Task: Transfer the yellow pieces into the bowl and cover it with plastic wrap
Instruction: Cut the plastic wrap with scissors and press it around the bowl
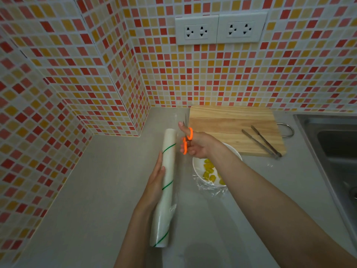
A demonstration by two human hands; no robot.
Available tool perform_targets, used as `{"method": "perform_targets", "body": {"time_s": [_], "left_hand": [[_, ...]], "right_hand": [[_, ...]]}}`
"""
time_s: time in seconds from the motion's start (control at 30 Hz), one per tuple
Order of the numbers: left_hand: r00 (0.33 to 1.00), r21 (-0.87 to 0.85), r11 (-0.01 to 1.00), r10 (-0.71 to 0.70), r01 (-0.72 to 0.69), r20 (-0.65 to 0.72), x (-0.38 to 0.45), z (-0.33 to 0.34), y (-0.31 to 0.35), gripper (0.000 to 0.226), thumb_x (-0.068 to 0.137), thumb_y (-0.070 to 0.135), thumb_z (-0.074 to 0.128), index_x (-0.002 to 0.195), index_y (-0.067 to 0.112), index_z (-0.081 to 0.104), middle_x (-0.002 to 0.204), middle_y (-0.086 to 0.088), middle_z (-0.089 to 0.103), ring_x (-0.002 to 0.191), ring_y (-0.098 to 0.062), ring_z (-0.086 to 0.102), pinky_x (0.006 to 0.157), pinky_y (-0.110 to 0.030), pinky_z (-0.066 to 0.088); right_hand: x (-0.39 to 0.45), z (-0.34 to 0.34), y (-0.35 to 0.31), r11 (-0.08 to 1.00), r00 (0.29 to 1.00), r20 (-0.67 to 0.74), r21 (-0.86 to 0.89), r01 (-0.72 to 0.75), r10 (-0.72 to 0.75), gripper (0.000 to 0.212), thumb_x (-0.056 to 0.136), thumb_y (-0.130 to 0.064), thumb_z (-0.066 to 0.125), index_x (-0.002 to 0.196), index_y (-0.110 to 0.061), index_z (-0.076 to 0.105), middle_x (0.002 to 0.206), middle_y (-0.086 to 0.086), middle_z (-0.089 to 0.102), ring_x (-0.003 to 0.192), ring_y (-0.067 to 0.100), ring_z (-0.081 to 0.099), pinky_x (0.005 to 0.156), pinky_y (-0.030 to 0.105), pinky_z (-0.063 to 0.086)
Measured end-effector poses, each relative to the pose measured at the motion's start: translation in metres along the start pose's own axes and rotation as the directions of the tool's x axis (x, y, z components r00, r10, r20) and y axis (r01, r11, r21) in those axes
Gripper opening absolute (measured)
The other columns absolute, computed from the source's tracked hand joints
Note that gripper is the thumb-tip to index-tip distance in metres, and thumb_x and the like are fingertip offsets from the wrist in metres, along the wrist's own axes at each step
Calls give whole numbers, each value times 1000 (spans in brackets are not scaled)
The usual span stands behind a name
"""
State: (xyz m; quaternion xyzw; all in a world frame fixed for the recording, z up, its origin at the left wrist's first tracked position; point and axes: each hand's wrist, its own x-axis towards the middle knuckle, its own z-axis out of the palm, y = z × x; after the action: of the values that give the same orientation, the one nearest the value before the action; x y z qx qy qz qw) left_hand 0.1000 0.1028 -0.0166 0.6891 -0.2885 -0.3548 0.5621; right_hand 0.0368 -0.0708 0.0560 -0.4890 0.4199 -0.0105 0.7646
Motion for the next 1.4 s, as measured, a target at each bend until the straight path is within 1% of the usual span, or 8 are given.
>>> {"method": "perform_targets", "body": {"time_s": [0.13, 0.3, 0.43, 0.6, 0.77, 1.07, 1.23, 1.4], "left_hand": [[999, 390, 920, -39, 40, -10, 5, 4, -5, 60, 96, 24, 33, 147, 34, 5, 143, -4, 35, 127, -7, 34, 96, -13, 22], [999, 674, 738, 15, 22, -49, -2, 21, -1, 72, 95, 27, 41, 147, 36, -8, 129, -8, 40, 107, -27, 51, 84, -34, 42], [991, 792, 606, 46, 75, -129, -3, 31, -3, 74, 93, 26, 44, 149, 32, -5, 127, -10, 42, 106, -31, 49, 81, -42, 45], [960, 911, 404, 216, 81, -181, -2, 39, 0, 67, 90, 36, 43, 148, 16, 19, 126, -16, 52, 116, -36, 45, 91, -47, 41], [961, 576, 816, 193, -45, -198, -11, 62, 23, 64, 94, 43, 29, 149, 13, 18, 136, -19, 47, 128, -33, 38, 105, -37, 30], [966, 476, 879, 92, 35, -242, -10, 82, 36, 63, 96, 43, 32, 150, 16, 13, 137, -16, 47, 128, -33, 43, 102, -40, 36], [970, 436, 886, -56, 157, -235, -8, 97, 41, 62, 98, 42, 31, 150, 14, 11, 115, -17, 59, 123, -38, 47, 95, -38, 38], [964, 355, 910, -138, 214, -229, 8, 98, 42, 61, 97, 45, 30, 150, 19, 14, 140, -21, 47, 130, -37, 41, 104, -39, 33]], "right_hand": [[-32, -11, -14, 963, 987, 150, -251, 94, -57, 43, 77, -60, 56, 84, -17, 57, 77, 3, 62, 67, 16, 62, 49, 21, 35], [-88, -81, 24, 860, 840, -282, -370, 350, -464, 15, 75, -33, 72, 81, -21, 67, 80, 8, 68, 70, 17, 62, 63, 27, 49], [-123, -142, 96, 797, 630, -613, -604, 16, -477, 7, 81, -21, 67, 87, -18, 67, 84, 17, 68, 84, 34, 63, 70, 31, 40], [-132, -173, 160, 690, 518, -659, -704, -170, -545, 14, 79, -18, 61, 80, -4, 63, 73, 24, 61, 71, 41, 59, 61, 38, 41], [-118, -175, 175, 503, 493, -602, -797, -334, -628, 19, 69, -5, 70, 85, 4, 62, 71, 29, 59, 65, 46, 60, 58, 45, 48], [-115, -162, 169, 321, 568, -533, -842, -434, -627, 25, 49, 6, 76, 54, 1, 52, 49, 22, 51, 39, 37, 53, 38, 34, 45], [-112, -164, 165, 194, 597, -463, -867, -459, -656, 24, 53, 3, 74, 61, -3, 53, 47, 15, 51, 34, 32, 51, 36, 25, 34], [-116, -170, 157, 184, 678, -475, -870, -457, -561, 11, 82, -13, 49, 91, -7, 51, 84, 12, 60, 76, 33, 63, 54, 31, 35]]}}
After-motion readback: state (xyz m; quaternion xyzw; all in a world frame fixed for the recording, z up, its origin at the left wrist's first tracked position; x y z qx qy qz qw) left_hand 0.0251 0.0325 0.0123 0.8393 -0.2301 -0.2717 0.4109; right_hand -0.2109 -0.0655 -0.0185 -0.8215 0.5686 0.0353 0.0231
